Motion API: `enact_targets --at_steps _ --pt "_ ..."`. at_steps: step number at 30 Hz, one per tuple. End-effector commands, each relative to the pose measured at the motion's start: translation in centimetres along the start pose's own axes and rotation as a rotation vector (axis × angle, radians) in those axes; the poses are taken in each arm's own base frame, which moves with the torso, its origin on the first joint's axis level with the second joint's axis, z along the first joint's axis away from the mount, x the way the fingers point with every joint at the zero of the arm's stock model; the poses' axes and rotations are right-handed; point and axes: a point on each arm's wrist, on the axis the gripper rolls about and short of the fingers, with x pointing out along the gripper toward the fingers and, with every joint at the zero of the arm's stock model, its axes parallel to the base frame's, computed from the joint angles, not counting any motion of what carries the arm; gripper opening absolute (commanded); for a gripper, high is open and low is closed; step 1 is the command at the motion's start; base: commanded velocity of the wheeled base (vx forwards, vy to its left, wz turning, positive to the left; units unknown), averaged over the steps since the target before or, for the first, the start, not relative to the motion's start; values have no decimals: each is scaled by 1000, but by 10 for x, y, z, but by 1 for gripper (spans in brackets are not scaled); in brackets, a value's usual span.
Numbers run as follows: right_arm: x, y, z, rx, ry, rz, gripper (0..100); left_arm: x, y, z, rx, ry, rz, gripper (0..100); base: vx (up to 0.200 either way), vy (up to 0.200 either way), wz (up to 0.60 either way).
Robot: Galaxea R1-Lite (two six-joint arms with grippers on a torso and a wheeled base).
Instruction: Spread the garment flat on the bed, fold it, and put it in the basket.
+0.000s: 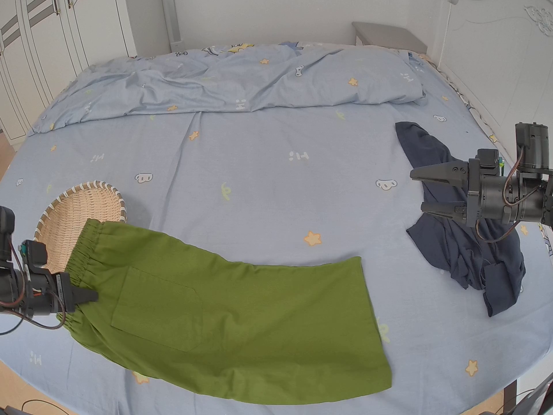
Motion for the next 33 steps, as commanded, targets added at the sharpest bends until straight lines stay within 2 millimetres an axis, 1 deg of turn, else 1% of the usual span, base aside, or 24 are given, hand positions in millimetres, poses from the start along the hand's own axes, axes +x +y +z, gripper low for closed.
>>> enact_targets --at_steps 1,7,8,10,13,14,15,16,17,19,20,21,22,23,24,30,32,33 --pt "-10 6 1 -14 -25 5 100 -23 -1 18 38 -97 32 0 0 0 0" --pt "-10 6 0 -14 -25 5 100 -25 -6 21 60 -107 17 0 0 0 0" --pt "-10 6 0 -13 -25 3 100 -25 -14 23 87 -97 -7 0 0 0 0" --pt "-10 6 0 -13 -25 3 100 -25 -15 22 91 -92 -9 0 0 0 0" --pt "-12 7 -1 -15 -27 5 100 -22 -40 20 165 -34 -3 0 0 0 0" --pt "-12 7 -1 -15 -27 5 100 -22 -46 20 172 -31 -2 0 0 0 0" --pt "-12 7 -1 -15 -27 5 100 -22 -47 20 173 -32 -2 0 0 0 0" --pt "-13 8 -1 -17 -29 6 100 -23 -57 22 169 -37 -2 0 0 0 0" --pt "-13 9 -1 -18 -30 6 100 -27 -73 24 164 -48 -14 0 0 0 0" --pt "-13 8 -1 -17 -32 4 100 -30 -86 24 166 -44 -18 0 0 0 0" --pt "-13 8 -1 -16 -31 4 100 -32 -96 25 172 -36 -16 0 0 0 0" --pt "-13 8 -1 -16 -31 4 100 -31 -97 25 173 -30 -13 0 0 0 0" --pt "-13 7 -2 -14 -30 1 100 -29 -109 24 196 -4 -17 0 0 0 0" --pt "-13 7 -2 -14 -30 1 100 -29 -109 24 196 -4 -17 0 0 0 0" --pt "-13 7 -3 -14 -28 0 100 -24 -119 22 224 16 -33 0 0 0 0" --pt "-15 5 -1 -10 -38 -9 100 -1 -145 20 243 87 -67 0 0 0 0" --pt "-15 5 -1 -10 -38 -9 100 0 -146 20 244 89 -69 0 0 0 0" --pt "-15 5 -1 -10 -38 -9 100 10 -158 13 265 122 -70 0 0 0 0"
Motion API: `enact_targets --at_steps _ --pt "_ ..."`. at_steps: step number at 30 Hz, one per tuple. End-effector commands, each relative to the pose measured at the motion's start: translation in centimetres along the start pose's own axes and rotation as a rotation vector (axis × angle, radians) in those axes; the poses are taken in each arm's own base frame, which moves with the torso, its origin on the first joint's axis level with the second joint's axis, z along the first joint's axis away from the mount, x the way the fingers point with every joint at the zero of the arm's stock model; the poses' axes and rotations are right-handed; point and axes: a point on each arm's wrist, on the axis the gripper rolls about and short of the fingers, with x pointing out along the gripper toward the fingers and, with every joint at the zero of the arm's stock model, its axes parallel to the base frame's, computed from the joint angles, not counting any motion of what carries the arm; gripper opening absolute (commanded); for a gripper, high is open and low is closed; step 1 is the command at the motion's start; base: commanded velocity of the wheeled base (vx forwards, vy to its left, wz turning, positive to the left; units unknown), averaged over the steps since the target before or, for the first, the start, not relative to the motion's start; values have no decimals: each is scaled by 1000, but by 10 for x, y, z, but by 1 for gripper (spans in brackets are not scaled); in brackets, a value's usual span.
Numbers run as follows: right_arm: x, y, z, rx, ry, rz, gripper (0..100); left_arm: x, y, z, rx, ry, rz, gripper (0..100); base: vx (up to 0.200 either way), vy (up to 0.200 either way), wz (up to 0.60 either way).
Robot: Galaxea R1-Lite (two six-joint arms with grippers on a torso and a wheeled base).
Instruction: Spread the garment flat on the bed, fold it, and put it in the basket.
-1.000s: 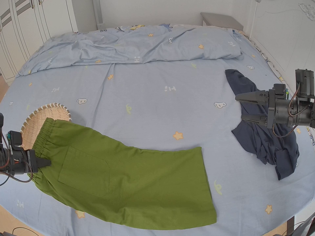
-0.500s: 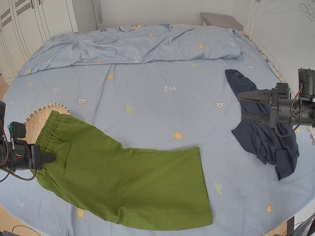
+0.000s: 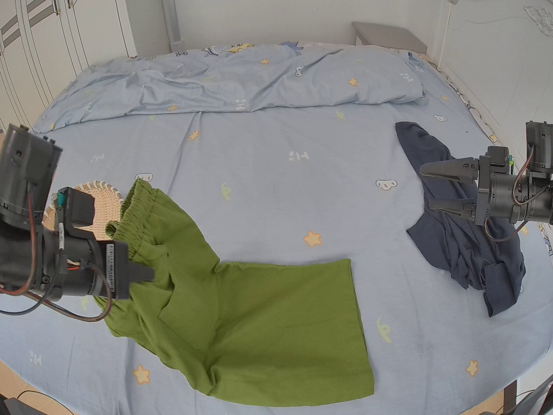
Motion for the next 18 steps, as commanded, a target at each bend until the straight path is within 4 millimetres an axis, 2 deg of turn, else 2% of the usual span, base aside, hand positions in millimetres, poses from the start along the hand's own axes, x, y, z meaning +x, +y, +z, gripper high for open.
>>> enact_targets --at_steps 1,7,18 --pt "-1 -1 0 1 -3 -3 100 31 -30 -1 52 88 -11 0 0 0 0" --pt "-1 -1 0 2 -2 -4 100 47 -61 -3 70 108 -38 0 0 0 0" --pt "0 -3 -1 4 -1 -12 100 63 -95 -19 137 114 -93 0 0 0 0"
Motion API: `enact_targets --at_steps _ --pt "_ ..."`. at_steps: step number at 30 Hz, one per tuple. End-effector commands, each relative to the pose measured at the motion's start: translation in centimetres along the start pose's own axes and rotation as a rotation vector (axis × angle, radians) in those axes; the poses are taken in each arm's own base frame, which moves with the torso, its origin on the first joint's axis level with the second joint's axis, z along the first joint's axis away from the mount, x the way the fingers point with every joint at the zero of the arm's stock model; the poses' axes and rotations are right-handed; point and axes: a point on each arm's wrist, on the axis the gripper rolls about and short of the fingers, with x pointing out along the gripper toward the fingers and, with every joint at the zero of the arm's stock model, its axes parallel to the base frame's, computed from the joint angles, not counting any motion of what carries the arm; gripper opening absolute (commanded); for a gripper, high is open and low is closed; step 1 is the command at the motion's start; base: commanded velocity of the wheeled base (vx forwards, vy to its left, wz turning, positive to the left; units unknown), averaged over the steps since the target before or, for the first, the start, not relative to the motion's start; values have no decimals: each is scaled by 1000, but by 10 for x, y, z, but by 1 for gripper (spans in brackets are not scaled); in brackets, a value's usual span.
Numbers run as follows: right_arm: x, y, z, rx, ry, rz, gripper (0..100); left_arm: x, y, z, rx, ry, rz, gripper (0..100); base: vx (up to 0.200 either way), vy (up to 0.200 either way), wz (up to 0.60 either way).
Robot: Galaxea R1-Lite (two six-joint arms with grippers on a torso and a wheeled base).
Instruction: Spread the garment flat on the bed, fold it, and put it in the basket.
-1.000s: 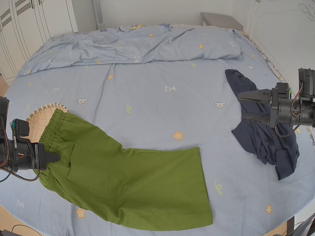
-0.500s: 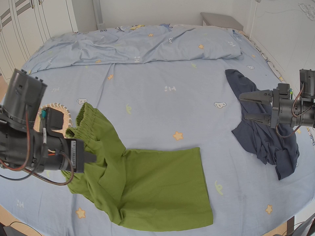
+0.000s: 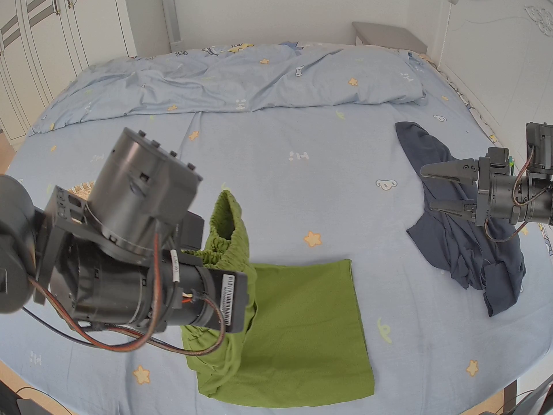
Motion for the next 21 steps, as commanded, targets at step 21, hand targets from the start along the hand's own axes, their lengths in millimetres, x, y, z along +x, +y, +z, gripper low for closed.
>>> enact_targets --at_steps 21 --pt "1 -5 0 6 0 -13 100 54 -64 -35 151 80 -97 0 0 0 0"
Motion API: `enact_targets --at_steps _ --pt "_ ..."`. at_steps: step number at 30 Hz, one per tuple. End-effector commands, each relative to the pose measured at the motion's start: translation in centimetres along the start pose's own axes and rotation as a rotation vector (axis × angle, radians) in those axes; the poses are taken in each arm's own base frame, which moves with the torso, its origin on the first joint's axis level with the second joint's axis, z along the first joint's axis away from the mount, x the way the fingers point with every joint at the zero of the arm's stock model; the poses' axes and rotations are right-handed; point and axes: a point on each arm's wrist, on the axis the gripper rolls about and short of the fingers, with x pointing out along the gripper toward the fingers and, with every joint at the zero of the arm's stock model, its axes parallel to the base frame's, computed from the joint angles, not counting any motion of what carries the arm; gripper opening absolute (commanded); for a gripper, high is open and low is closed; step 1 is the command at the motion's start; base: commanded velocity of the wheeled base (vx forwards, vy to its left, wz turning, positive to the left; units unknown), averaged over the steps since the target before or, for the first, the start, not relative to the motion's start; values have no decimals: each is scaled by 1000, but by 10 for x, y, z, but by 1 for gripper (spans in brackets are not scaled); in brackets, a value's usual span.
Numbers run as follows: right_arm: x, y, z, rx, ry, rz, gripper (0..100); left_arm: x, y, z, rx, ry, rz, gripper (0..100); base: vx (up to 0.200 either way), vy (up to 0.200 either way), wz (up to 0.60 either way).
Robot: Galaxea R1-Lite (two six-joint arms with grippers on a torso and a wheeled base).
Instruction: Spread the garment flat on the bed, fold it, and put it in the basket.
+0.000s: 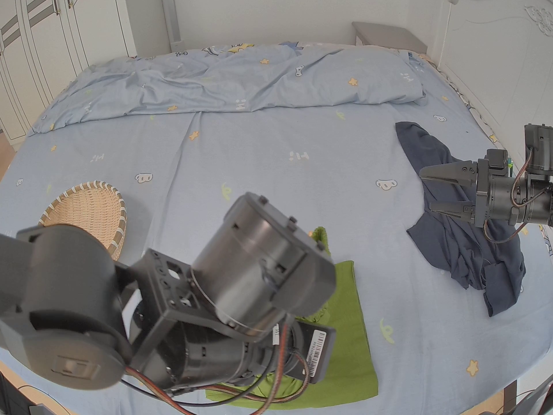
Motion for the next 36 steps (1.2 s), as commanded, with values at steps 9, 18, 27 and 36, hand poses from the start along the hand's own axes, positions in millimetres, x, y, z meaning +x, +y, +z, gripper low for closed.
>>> enact_targets --at_steps 9,18,27,36 --pt "0 -4 2 5 -5 -8 100 37 -8 -9 15 37 12 0 0 0 0" --pt "0 -4 2 5 -6 -9 100 62 -18 -6 -81 -39 -36 100 0 0 0" --pt "0 -4 2 5 -6 -9 100 66 -15 -1 -173 -112 -78 100 0 0 0" --pt "-8 6 0 -14 -17 13 100 14 129 20 -659 -98 -141 100 0 0 0"
